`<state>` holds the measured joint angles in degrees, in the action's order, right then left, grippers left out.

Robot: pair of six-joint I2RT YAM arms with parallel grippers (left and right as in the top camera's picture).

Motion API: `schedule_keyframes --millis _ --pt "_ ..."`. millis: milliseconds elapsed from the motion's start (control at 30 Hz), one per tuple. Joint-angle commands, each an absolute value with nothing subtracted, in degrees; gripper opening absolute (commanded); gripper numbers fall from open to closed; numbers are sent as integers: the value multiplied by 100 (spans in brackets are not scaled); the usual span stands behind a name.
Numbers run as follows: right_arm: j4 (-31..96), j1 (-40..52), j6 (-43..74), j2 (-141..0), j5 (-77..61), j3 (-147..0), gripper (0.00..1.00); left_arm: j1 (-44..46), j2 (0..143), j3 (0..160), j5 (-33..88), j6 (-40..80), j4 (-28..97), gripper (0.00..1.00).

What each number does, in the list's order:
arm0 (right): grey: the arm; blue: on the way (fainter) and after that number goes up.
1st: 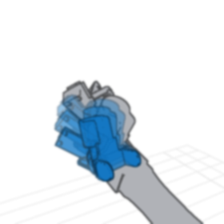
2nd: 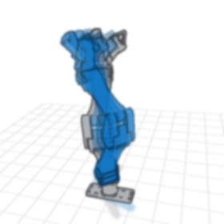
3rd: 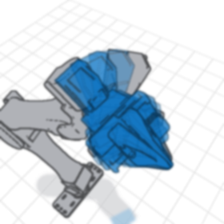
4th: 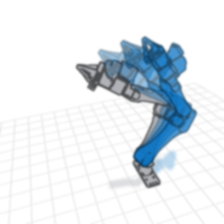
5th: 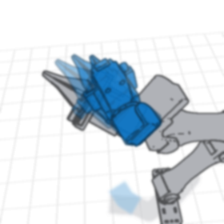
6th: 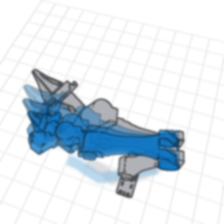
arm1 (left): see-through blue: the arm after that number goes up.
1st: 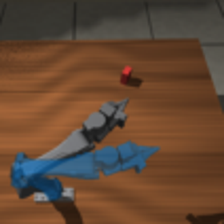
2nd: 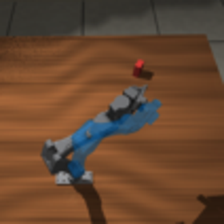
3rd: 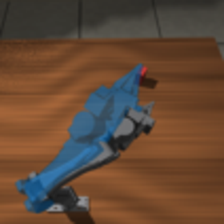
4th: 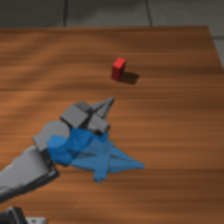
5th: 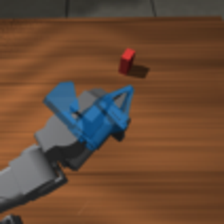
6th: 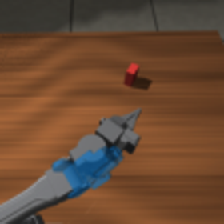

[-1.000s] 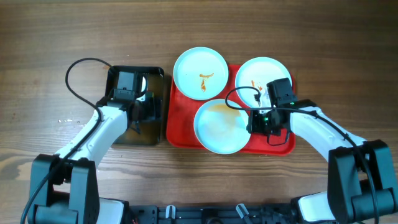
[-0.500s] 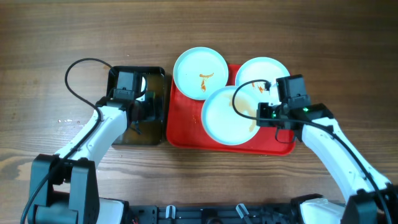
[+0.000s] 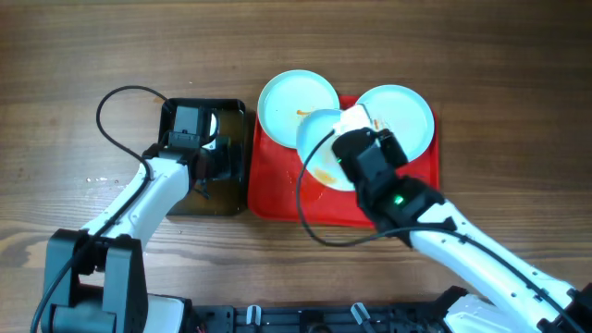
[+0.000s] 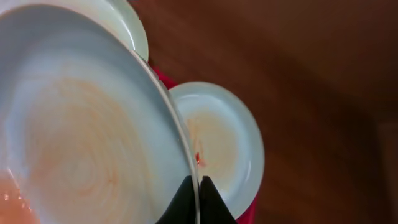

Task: Clean dirty plates on tray and stack at the side
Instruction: 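Lift the wiped front plate with right gripper and place it right of tray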

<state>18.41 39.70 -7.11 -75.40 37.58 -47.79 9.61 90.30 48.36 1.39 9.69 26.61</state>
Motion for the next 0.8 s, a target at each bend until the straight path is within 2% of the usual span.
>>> schedule_keyframes --millis 0,267,467,533,600,700,767 --pt "1470 4348 -1680 -7413 4775 -4919 4 952 8980 4799 233 963 2639 100" --pt "886 4554 -3122 -7413 5223 -4919 4 952 8980 4799 233 963 2641 100" --pt "620 4552 -3212 -7415 5321 -4919 4 952 8980 4799 233 963 2641 100" --pt "666 4473 -2519 -7415 5315 -4917 4 952 8980 4799 233 963 2641 100" --pt "972 4209 -1282 -7415 5175 -4917 4 952 8980 4799 233 963 2644 100" --pt "1621 3629 311 -7415 4392 -4917 4 952 8980 4799 233 963 2641 100" --pt "1973 2891 1203 -7413 3492 -4917 4 952 8980 4799 233 963 2644 100"
